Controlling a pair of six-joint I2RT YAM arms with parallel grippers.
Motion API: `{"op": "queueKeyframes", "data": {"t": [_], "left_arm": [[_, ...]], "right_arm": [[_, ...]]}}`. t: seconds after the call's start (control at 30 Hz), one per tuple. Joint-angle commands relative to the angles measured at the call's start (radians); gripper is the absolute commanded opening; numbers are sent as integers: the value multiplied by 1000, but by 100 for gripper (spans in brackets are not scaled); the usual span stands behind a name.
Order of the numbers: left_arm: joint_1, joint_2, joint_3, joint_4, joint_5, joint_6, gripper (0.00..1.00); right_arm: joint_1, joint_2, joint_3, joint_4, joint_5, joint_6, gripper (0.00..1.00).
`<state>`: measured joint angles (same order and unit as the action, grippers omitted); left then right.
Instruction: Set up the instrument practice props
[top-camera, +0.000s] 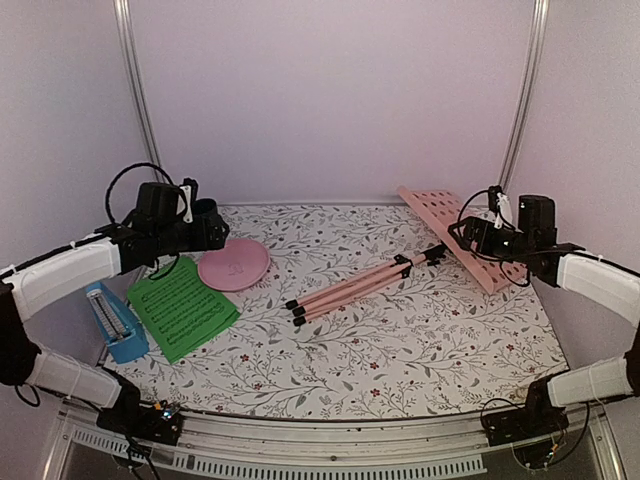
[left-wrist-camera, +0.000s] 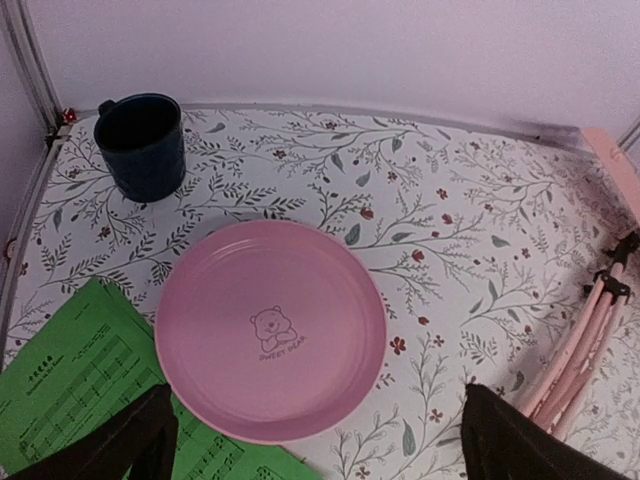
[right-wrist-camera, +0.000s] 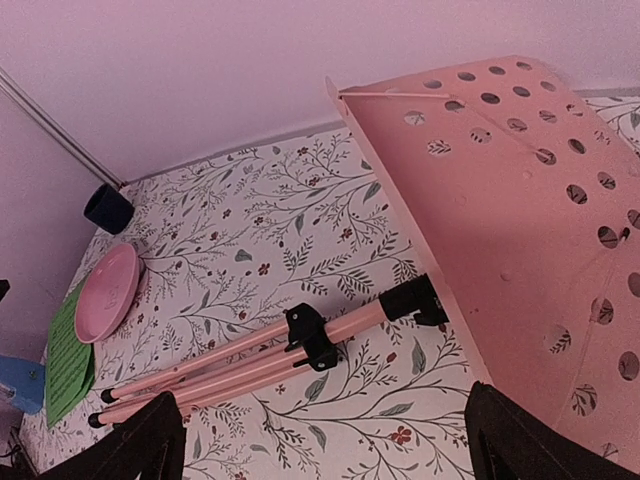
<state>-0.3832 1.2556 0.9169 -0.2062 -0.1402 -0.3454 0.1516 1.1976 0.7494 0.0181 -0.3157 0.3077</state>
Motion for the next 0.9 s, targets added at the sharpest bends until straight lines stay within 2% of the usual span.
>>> {"op": "queueKeyframes", "data": {"t": [0.0,0.2,0.5,0.67,0.87], "left_arm": [[-56,77,-12,92,35,0,99],[-96,153,-20,150,213,49,99],[-126,171,-40,248,404,81,99],[-135,169,-84,320,461,55,99],[-143,162,-123,363,503,38,99]], "right_arm": [[27,88,80,6,36,-5,99],[41,166,200,-91,59,-110,99],[-26,345,453,-310,-47,-240,99],[-66,459,532,-377,-148,-279,99],[-74,570,584,-427,-174,-344,99]]}}
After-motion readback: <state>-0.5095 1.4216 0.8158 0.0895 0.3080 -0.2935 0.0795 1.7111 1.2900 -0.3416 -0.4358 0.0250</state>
